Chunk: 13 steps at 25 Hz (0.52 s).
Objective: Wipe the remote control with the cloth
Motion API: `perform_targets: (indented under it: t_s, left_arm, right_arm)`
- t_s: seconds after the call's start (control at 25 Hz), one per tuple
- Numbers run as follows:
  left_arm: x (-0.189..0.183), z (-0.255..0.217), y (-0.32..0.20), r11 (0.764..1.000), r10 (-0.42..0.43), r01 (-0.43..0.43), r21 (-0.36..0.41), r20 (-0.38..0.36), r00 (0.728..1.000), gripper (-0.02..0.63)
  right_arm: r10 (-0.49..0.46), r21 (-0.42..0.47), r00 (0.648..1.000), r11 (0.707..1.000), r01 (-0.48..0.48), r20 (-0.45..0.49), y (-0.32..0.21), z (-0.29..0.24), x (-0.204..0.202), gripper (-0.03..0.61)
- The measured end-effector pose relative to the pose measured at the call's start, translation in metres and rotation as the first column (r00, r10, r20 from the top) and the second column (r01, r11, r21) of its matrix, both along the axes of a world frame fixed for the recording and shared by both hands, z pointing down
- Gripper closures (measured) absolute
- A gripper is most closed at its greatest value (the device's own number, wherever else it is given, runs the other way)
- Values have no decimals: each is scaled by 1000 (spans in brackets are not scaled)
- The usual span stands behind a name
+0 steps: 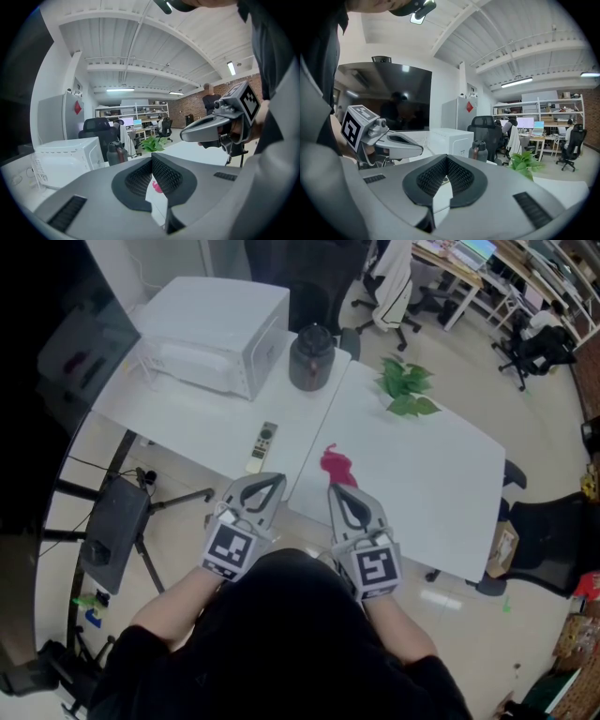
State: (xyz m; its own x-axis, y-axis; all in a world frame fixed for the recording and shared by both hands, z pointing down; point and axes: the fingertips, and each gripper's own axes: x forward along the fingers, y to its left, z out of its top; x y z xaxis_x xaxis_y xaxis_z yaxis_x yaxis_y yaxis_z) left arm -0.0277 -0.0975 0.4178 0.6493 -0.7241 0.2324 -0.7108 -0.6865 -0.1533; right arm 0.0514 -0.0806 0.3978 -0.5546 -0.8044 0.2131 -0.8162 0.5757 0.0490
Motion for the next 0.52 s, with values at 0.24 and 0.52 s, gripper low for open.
perform_targets:
  t_s: [0.24,0.52]
  left_arm:
    - [0,0,0,1000,2,-2,0,5,1000,614]
    - [0,-3,0,1000,2,-2,2,5,1000,614]
  right_arm:
    - [3,1,1000,1000,-3,-4,-1,-1,1,571]
    - [-3,14,1000,1000,4,-11,-1,-4,-1,571]
